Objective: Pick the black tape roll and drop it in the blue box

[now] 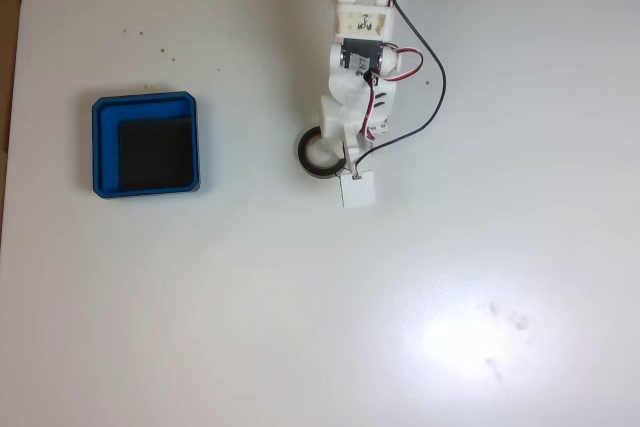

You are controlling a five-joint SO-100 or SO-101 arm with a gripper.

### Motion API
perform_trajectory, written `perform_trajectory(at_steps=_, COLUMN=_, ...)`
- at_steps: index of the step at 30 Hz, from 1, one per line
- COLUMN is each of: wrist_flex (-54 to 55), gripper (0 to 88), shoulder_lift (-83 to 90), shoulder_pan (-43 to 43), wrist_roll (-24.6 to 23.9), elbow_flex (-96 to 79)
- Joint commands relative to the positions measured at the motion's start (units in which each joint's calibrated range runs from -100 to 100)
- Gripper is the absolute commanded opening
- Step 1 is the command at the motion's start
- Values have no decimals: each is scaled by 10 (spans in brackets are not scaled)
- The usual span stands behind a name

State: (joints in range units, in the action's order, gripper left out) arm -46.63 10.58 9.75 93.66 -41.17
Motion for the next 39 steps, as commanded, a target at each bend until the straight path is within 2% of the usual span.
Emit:
perform_trajectory(at_steps=1, wrist_flex=-3, gripper=201, shoulder_lift=-1, shoulder_pan=25, wrist_roll=2, elbow_flex=38)
perform_trajectory(at_steps=5, wrist_flex=-4, gripper=201, shoulder_lift=-1, shoulder_pan=49, wrist_roll=4, elbow_flex=36)
perform_trajectory(at_steps=26, wrist_flex=-2, gripper=197, shoulder_lift=-62, shoulder_pan=41, wrist_roll=3, elbow_flex=42)
perform_trajectory(at_steps=29, wrist_flex=-2, gripper=155, shoulder_lift=-60, shoulder_pan=42, wrist_roll=3, elbow_flex=42)
perform_trajectory(at_steps=35, wrist_flex=-3, gripper=3, shoulder_lift=-59, shoulder_pan=42, wrist_roll=3, elbow_flex=42)
perform_trajectory(at_steps=39, wrist_flex=-4, gripper=4, shoulder_lift=-58, shoulder_pan=42, wrist_roll=4, elbow_flex=42)
